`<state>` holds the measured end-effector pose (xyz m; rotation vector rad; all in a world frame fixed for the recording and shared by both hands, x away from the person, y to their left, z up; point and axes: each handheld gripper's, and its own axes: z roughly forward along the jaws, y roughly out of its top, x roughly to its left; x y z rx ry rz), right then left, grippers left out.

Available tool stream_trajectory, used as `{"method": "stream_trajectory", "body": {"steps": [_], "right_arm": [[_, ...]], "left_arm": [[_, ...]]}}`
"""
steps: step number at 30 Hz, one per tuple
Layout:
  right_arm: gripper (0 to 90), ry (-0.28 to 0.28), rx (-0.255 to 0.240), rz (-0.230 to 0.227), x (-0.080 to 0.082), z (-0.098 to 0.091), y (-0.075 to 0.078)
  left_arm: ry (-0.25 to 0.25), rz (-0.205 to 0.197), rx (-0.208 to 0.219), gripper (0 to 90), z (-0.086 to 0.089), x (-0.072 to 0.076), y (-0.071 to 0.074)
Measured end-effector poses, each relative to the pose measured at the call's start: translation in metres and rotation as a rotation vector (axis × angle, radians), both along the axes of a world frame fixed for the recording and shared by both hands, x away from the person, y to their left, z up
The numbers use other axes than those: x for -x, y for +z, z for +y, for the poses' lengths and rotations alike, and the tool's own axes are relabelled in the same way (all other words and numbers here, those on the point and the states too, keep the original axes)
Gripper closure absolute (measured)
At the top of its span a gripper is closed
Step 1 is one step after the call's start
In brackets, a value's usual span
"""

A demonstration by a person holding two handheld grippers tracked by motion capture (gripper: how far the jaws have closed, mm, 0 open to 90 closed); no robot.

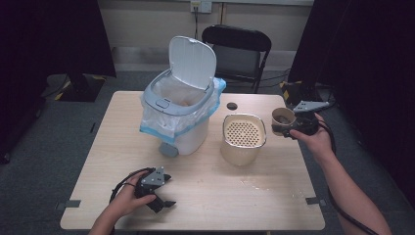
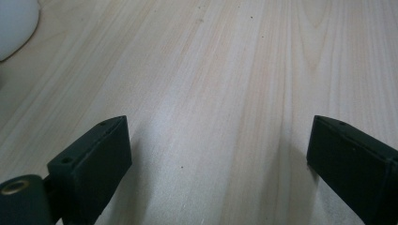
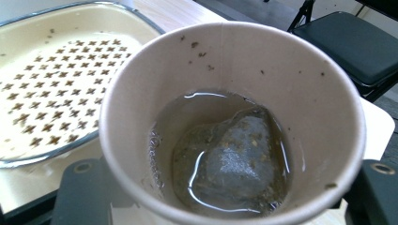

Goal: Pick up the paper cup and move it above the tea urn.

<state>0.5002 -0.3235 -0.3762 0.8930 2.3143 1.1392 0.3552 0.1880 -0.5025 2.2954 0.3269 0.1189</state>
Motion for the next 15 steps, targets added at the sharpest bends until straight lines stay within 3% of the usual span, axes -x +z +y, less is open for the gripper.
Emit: {"method": "stream_trajectory", "body": {"steps": [15], "right_arm": [[28.9,-0.013,-0.018,-0.011,-0.03,0.008,0.001]], "left_arm": [[0.0,0.0,0.0,6.3,0.0,0.0,0.0]]}}
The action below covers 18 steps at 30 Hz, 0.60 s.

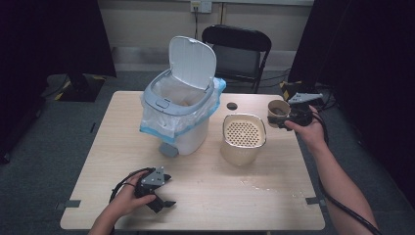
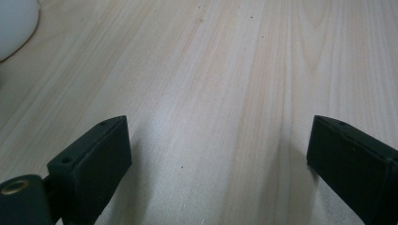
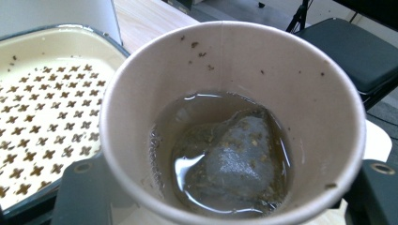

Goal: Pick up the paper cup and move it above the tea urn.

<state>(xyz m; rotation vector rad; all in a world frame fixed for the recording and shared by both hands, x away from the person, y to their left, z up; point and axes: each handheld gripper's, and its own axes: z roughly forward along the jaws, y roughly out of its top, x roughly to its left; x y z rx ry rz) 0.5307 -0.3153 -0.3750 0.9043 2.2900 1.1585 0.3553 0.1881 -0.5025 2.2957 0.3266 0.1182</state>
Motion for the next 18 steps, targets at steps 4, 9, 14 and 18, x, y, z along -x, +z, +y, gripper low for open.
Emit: {"method": "stream_trajectory", "body": {"steps": [4,9,14,18], "right_arm": [[28.9,0.007,0.002,-0.011,-0.005,0.002,0.001],[28.9,0.015,-0.012,-0.019,-0.011,0.004,0.003],[28.9,0.034,0.01,-0.032,-0.015,0.006,0.008],[28.9,0.041,0.012,-0.039,-0.019,0.01,0.011]], "left_arm": [[0.0,0.0,0.0,6.3,0.0,0.0,0.0],[0.0,0.0,0.0,6.3,0.0,0.0,0.0],[-0.001,-0.001,0.0,6.2,0.0,0.0,0.0],[-0.001,-0.001,-0.001,6.0,0.0,0.0,0.0]]}}
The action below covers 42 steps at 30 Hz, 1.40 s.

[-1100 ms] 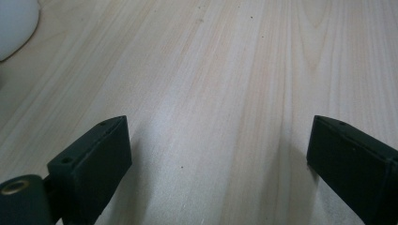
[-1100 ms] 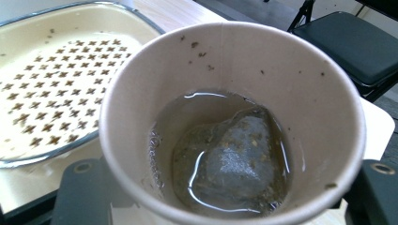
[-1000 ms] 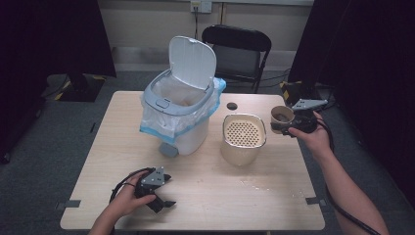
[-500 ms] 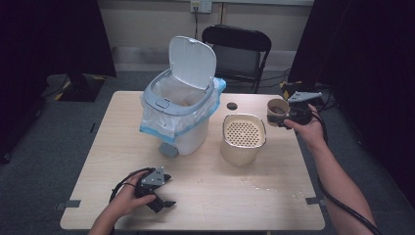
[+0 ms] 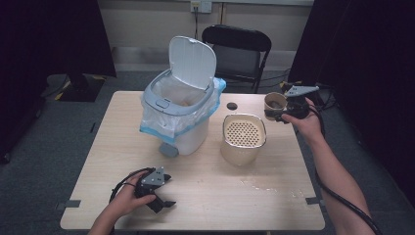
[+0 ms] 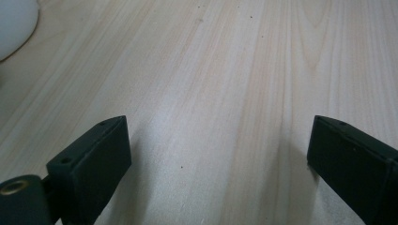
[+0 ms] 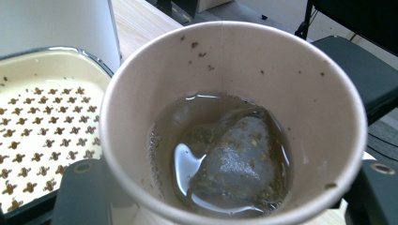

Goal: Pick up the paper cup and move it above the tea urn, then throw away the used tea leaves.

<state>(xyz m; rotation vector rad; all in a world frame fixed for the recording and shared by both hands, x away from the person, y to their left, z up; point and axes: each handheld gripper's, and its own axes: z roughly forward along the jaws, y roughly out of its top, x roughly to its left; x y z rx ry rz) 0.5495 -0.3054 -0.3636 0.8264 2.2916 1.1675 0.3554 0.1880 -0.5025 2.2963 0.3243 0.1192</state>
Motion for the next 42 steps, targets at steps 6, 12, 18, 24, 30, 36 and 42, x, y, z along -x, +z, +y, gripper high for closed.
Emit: {"method": "stream_trajectory", "body": {"steps": [6,12,18,24,30,36,42], "right_arm": [[28.9,0.013,0.008,-0.006,-0.003,0.006,0.003],[28.9,0.011,0.009,-0.02,-0.003,0.009,0.006],[28.9,0.019,0.026,-0.037,-0.002,0.013,0.01],[29.0,0.013,0.05,-0.075,-0.001,0.018,0.013],[29.1,0.015,0.11,-0.141,0.003,0.027,0.014],[29.2,0.011,0.128,-0.192,0.005,0.032,0.015],[29.3,0.012,0.194,-0.267,0.011,0.037,0.016]], "left_arm": [[-0.006,-0.001,-0.005,5.3,0.0,0.0,0.0],[-0.006,-0.004,-0.008,5.3,0.0,0.0,0.0],[-0.005,-0.006,-0.007,5.3,0.0,0.0,0.0],[-0.006,-0.007,-0.009,5.4,0.0,-0.001,0.0],[-0.006,-0.006,-0.008,5.3,0.0,0.0,0.0],[-0.006,-0.003,-0.007,5.3,0.0,0.0,0.0],[-0.007,-0.003,-0.008,5.2,0.0,0.0,0.0]]}}
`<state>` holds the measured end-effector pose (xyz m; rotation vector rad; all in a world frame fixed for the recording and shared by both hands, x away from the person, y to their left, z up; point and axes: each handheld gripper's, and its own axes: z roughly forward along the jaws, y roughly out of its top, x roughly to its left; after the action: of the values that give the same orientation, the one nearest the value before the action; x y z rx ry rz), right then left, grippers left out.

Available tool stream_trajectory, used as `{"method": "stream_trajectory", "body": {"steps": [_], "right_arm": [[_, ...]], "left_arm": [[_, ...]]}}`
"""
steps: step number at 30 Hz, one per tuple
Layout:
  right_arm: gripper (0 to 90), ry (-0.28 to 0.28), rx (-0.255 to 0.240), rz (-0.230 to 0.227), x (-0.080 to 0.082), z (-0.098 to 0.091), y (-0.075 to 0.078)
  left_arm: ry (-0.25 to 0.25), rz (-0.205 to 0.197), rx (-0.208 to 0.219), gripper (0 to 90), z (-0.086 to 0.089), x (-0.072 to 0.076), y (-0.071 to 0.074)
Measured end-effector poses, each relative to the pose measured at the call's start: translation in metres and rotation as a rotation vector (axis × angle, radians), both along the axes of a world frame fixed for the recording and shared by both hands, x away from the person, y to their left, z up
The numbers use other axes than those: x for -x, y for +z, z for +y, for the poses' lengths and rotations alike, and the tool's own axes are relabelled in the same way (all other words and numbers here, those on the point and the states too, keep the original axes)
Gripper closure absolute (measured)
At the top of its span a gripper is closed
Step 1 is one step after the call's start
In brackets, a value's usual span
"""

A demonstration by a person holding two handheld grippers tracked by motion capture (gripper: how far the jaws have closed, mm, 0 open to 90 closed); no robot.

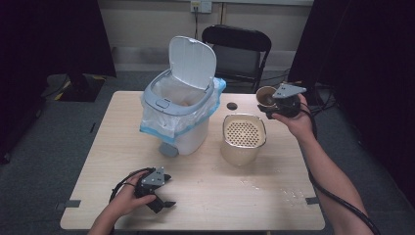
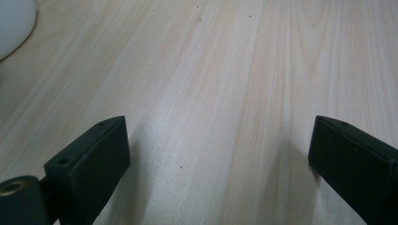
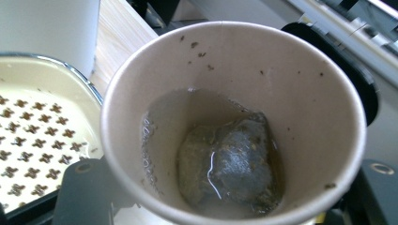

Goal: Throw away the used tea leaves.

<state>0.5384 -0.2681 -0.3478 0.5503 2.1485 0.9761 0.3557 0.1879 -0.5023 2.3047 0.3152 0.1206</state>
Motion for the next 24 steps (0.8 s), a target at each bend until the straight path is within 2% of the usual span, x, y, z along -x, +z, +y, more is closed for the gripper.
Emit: {"method": "stream_trajectory", "body": {"steps": [1,2,3,7,8,9,10,11,13,15,17,20,21,22,24], "right_arm": [[29.4,0.001,0.035,-0.032,0.003,0.002,0.001],[29.4,0.001,0.035,-0.032,0.003,0.002,0.001],[29.4,0.002,0.075,-0.061,0.006,0.004,0.002],[29.4,0.003,0.131,-0.091,0.011,0.008,0.002],[29.4,0.007,0.173,-0.11,0.014,0.009,0.001],[29.4,0.009,0.192,-0.118,0.016,0.011,0.0],[29.4,0.009,0.192,-0.118,0.016,0.011,0.0],[29.5,0.005,0.256,-0.147,0.018,0.014,-0.001],[29.6,0.013,0.298,-0.169,0.021,0.016,-0.001],[29.6,0.025,0.377,-0.201,0.025,0.02,-0.002],[29.7,0.034,0.392,-0.213,0.026,0.022,-0.001],[29.8,0.036,0.47,-0.242,0.029,0.026,-0.002],[29.8,0.043,0.515,-0.266,0.03,0.028,-0.002],[29.7,0.04,0.534,-0.278,0.031,0.029,-0.003],[29.7,0.04,0.605,-0.315,0.033,0.033,-0.002]], "left_arm": [[0.0,0.0,0.0,5.3,0.0,0.0,0.0],[0.0,0.0,0.0,5.3,0.0,0.0,0.0],[0.0,0.0,0.0,5.3,0.0,0.0,0.0],[0.0,0.0,0.0,5.2,0.0,0.0,0.0],[0.0,0.0,0.0,5.3,0.0,0.0,0.0],[0.0,0.0,0.0,5.2,0.0,0.0,0.0],[0.0,0.0,0.0,5.2,0.0,0.0,0.0],[-0.001,0.0,0.0,5.3,0.0,0.0,0.0],[0.0,0.0,0.0,5.3,0.0,0.0,0.0],[0.0,0.0,0.0,5.2,0.0,0.0,0.0],[-0.001,0.0,-0.001,5.3,0.0,0.0,0.0],[0.0,0.001,0.0,5.2,0.0,0.0,0.0],[0.0,0.001,0.0,5.2,0.0,0.0,0.0],[-0.001,0.001,-0.001,5.3,0.0,0.0,0.0],[0.0,0.001,0.0,5.2,0.0,0.0,0.0]]}}
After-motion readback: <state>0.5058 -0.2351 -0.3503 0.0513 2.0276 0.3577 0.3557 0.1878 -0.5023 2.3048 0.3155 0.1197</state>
